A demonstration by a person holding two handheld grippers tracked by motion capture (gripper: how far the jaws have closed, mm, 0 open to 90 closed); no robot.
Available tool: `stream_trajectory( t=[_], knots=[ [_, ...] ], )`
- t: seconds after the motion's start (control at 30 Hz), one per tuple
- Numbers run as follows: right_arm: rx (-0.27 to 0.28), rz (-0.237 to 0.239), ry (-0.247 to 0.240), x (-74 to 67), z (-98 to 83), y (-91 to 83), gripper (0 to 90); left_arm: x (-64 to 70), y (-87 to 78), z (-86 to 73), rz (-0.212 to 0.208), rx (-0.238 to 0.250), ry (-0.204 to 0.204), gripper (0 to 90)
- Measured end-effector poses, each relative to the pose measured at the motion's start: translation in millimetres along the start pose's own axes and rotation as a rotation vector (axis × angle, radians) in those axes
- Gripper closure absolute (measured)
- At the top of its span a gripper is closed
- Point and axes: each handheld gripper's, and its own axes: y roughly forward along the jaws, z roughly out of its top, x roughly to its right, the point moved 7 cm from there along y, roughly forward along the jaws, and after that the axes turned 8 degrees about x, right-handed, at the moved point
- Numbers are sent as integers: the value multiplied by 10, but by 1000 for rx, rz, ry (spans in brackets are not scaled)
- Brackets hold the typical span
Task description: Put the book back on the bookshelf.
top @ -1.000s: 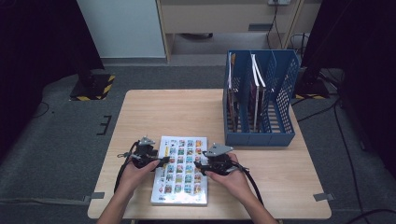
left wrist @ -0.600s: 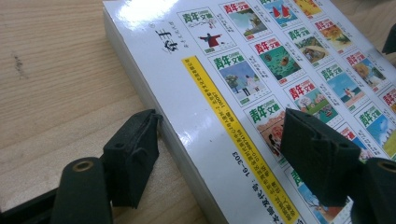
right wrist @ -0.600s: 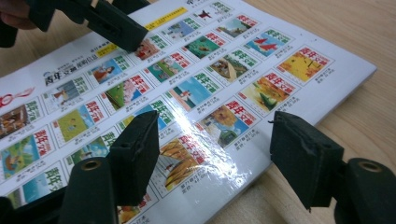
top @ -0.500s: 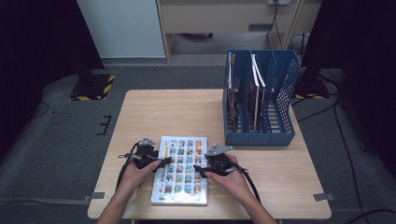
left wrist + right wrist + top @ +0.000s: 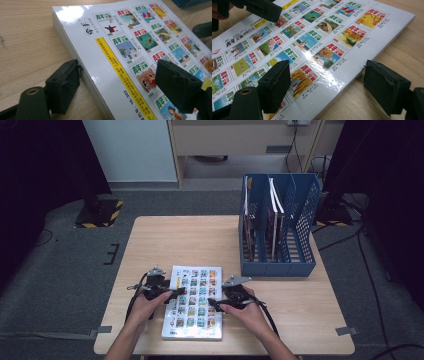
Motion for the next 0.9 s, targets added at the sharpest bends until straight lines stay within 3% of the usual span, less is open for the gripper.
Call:
stream_trajectory(
  t=[0.1, 0.17, 0.2, 0.27, 0.3, 0.43, 0.57, 0.67, 0.8, 0.9],
  knots=[
    [7, -4, 12, -8, -7, 0, 216, 4, -8, 10, 59, -9, -1, 272],
    [8, -6, 27, -5, -11, 3, 215, 10, -16, 15, 68, -11, -15, 283],
    [2, 0, 61, 3, -24, 2, 211, 11, -26, 22, 68, -10, -27, 294],
    [1, 0, 48, 6, -19, 3, 213, 9, -49, 39, 69, -2, -45, 325],
    [2, -9, 50, 3, -16, 6, 213, 14, -91, 71, 64, 20, -68, 352],
    [5, -8, 48, 7, -15, 7, 213, 62, -172, 144, 27, 63, -93, 403],
    [3, -5, 47, 9, -19, 6, 212, 158, -195, 138, -8, 29, -72, 416],
    [3, -5, 46, 10, -18, 6, 212, 190, -150, 69, -18, -30, -51, 430],
    [3, -3, 45, 11, -19, 7, 211, 205, -143, 68, -20, -37, -40, 452],
    [2, -1, 46, 10, -19, 6, 210, 227, -192, 125, -50, -4, -49, 513]
  ],
)
